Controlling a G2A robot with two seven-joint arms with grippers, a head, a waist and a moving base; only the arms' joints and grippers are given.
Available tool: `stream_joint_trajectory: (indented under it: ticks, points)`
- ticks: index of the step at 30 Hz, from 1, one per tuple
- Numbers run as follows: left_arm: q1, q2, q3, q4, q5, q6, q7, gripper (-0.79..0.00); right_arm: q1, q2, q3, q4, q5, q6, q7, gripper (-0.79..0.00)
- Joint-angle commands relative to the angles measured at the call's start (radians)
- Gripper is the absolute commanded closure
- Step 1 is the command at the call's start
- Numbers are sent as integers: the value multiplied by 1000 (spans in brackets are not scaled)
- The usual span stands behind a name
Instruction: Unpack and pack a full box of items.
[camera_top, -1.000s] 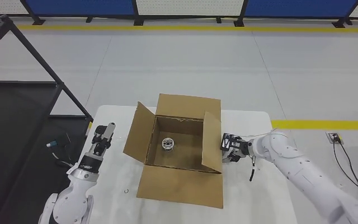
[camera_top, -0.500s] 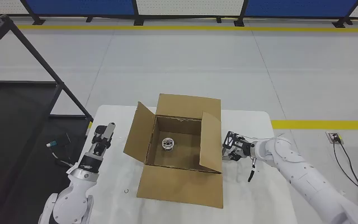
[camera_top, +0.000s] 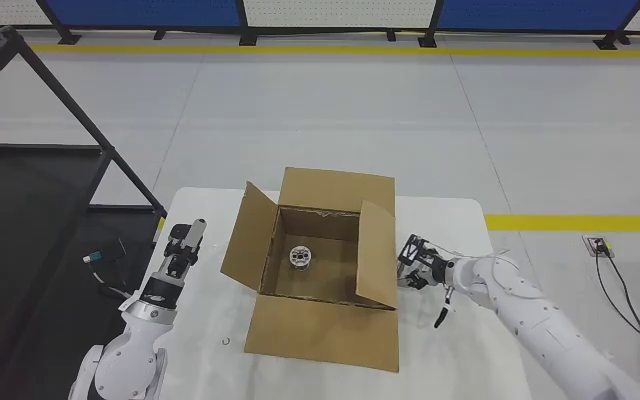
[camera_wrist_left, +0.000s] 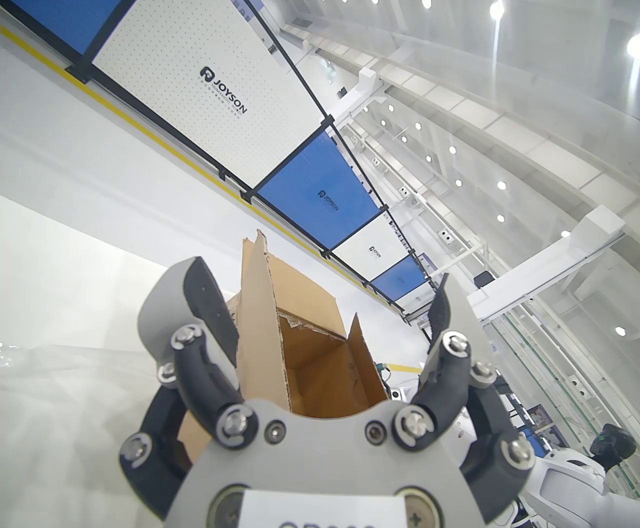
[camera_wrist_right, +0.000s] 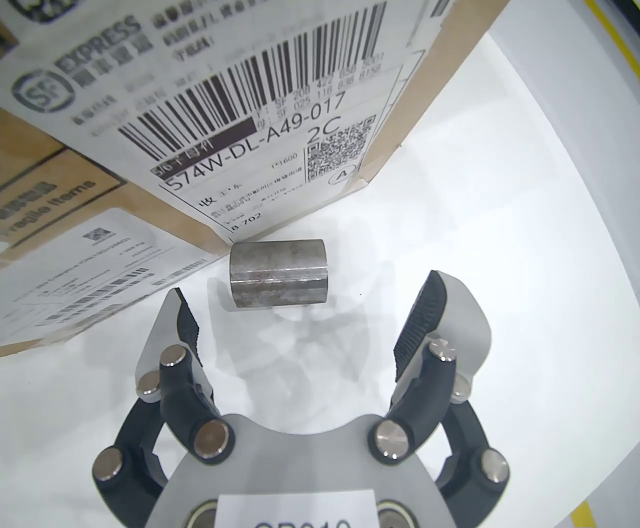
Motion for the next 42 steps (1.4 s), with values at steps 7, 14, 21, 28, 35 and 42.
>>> stream_joint_trajectory:
  ticks: [7, 14, 21, 28, 35, 42]
  points:
    - [0, 0, 0, 0, 0, 0, 0, -785, -12, -15, 18, 35, -2, -37, -31, -631]
    - [0, 0, 0, 0, 0, 0, 0, -785, -11, -34, 28, 74, -14, -43, -48, -591]
    - [0, 0, 0, 0, 0, 0, 0, -785, 3, -59, 31, 107, -33, -57, -45, -566]
    - [0, 0, 0, 0, 0, 0, 0, -785, 23, -86, 29, 142, -54, -83, -33, -468]
    - [0, 0, 0, 0, 0, 0, 0, -785, 39, -109, 32, 182, -61, -108, -23, -302]
    - [0, 0, 0, 0, 0, 0, 0, -785, 53, -112, 48, 226, -76, -140, -71, 0]
